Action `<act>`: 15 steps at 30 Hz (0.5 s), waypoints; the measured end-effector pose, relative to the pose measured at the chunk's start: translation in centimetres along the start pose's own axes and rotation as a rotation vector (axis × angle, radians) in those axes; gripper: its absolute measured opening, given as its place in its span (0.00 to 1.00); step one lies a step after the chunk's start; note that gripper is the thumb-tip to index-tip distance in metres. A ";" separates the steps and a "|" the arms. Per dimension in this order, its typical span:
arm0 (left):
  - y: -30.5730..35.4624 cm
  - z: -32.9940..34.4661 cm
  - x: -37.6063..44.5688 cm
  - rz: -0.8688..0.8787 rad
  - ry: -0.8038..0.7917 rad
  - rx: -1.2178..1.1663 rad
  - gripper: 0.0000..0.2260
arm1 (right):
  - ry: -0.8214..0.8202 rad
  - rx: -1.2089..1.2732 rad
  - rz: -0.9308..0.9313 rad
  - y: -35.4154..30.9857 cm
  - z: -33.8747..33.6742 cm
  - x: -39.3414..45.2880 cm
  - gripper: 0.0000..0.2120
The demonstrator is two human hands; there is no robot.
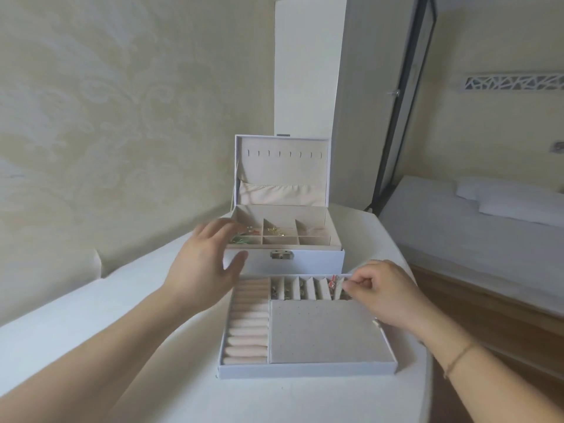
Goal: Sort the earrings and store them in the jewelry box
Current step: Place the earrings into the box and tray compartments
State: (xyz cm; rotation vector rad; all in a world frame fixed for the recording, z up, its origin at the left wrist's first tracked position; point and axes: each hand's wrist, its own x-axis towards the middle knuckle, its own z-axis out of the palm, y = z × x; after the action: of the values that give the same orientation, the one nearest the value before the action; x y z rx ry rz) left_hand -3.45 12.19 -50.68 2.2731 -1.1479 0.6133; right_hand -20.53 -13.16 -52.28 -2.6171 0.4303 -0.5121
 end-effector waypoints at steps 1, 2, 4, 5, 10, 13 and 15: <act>0.7 0.2 -0.4 0.034 -0.004 -0.036 0.16 | -0.025 -0.019 0.013 -0.5 0.1 0.2 0.18; 1.3 0.4 -0.8 0.051 -0.022 -0.061 0.15 | -0.039 -0.044 0.024 -0.8 0.3 0.5 0.18; 1.9 1.0 -1.5 0.043 -0.069 -0.108 0.16 | -0.060 -0.106 0.044 -1.6 0.4 0.7 0.20; 1.8 1.3 -1.7 0.032 -0.090 -0.131 0.16 | -0.083 -0.106 0.069 -1.7 0.5 0.9 0.20; 0.3 2.6 -2.3 -0.033 -0.131 -0.179 0.13 | -0.103 -0.014 0.204 -1.6 0.8 1.3 0.18; 0.0 3.1 -2.4 -0.026 -0.152 -0.198 0.16 | -0.076 0.030 0.209 -1.3 0.9 1.4 0.24; 0.0 3.3 -2.4 -0.013 -0.173 -0.216 0.20 | -0.084 0.025 0.204 -1.2 0.8 1.5 0.24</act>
State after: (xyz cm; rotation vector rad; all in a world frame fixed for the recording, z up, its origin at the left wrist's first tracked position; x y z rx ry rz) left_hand -4.18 11.58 -54.60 2.1778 -1.2156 0.2757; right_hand -18.63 -12.39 -51.98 -2.5236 0.6499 -0.3373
